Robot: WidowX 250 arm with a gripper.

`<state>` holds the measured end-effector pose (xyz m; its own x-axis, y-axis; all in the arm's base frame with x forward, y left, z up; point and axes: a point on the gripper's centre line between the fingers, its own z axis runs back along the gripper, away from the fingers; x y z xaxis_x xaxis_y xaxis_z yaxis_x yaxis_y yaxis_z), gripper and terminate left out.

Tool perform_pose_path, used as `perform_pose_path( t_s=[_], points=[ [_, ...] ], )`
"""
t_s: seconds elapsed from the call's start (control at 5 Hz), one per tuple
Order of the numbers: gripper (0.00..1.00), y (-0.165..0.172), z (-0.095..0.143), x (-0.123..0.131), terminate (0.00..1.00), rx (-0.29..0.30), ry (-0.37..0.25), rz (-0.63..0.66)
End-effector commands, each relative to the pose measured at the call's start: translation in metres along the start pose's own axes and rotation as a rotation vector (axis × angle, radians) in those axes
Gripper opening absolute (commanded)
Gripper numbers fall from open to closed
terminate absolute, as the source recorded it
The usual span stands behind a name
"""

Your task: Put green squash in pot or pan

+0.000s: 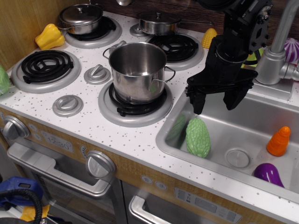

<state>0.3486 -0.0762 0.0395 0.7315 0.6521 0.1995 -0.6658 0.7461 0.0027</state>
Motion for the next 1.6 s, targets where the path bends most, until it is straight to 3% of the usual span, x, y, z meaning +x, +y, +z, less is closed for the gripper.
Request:
perform_pose_path(
  t_s=[0.0, 0.4, 0.8, 1.0, 1.2, 1.4],
  points=[
    [1.00, 0.000, 0.000, 0.000, 0.00, 0.000, 0.000, 0.000],
    [1.00, 0.005, -0.043, 0.006, 0.00, -0.070, -0.067, -0.006],
    [1.00, 0.000, -0.078, 0.000, 0.00, -0.125, -0.090, 0.021],
    [1.00, -0.005, -0.102, -0.005, 0.00, -0.172, -0.134, 0.037],
    [1.00, -0.007, -0.101, -0.003, 0.00, -0.177, -0.121, 0.041],
    [0.00, -0.012, -0.063, 0.001, 0.00, -0.132, -0.054, 0.040]
  ],
)
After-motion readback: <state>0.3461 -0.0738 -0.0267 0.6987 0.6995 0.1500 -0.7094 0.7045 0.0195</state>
